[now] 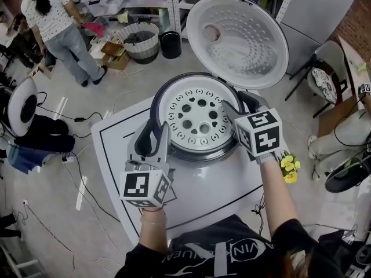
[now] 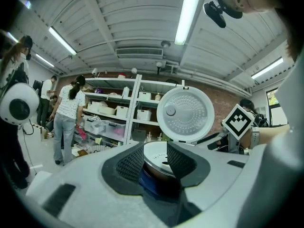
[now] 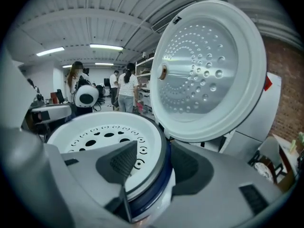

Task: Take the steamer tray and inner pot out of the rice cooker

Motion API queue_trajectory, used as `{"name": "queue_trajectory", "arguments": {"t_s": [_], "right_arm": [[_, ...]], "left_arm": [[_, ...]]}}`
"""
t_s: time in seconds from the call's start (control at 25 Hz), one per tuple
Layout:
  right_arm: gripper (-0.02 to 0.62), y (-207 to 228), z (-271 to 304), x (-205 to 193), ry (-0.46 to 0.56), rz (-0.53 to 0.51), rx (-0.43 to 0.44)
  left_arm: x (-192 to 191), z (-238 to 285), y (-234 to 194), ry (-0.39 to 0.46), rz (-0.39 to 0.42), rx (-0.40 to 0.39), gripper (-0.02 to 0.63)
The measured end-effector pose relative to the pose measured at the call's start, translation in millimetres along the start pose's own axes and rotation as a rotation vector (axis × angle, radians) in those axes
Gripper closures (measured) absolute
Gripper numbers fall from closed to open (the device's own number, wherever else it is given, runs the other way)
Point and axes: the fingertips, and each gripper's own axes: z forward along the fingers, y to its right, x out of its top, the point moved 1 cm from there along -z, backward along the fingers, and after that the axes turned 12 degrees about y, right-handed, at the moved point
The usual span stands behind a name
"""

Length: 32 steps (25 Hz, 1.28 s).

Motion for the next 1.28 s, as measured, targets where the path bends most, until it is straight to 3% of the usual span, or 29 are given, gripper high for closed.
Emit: {"name": "queue_trajectory", "arguments": {"t_s": [0.24,0.28,0.32,0.88,1.04,1.28], "right_arm": [[0.382,2,4,-5,-0.057,-0.100,-0.020],[0.395,2,5,-4,-0.060,-0.107,-0.025],[0.451,3,5,-4,-0.060,-0.110,-0.029],[0.497,3,8,10,0.019,-0.228,-0.022],[0.525,2,4,27,0.076,-0.322,-0.017],[0.532,0,-4,43,0.186,-0.182,0.031]], "left_arm": [[0,1,-1,0.000,0.002,0.002,0.482],[1,1,-1,0.001,0.003,0.002,0.482],[1,1,-1,0.002,0.003,0.001,0.482],[-1,-2,-10,-0.015,0.017,-0.008,0.482],[-4,-1,-9,-0.023,0.017,-0.015,0.482],[-2,5,-7,-0.016,-0.015,-0.043,0.459]]}}
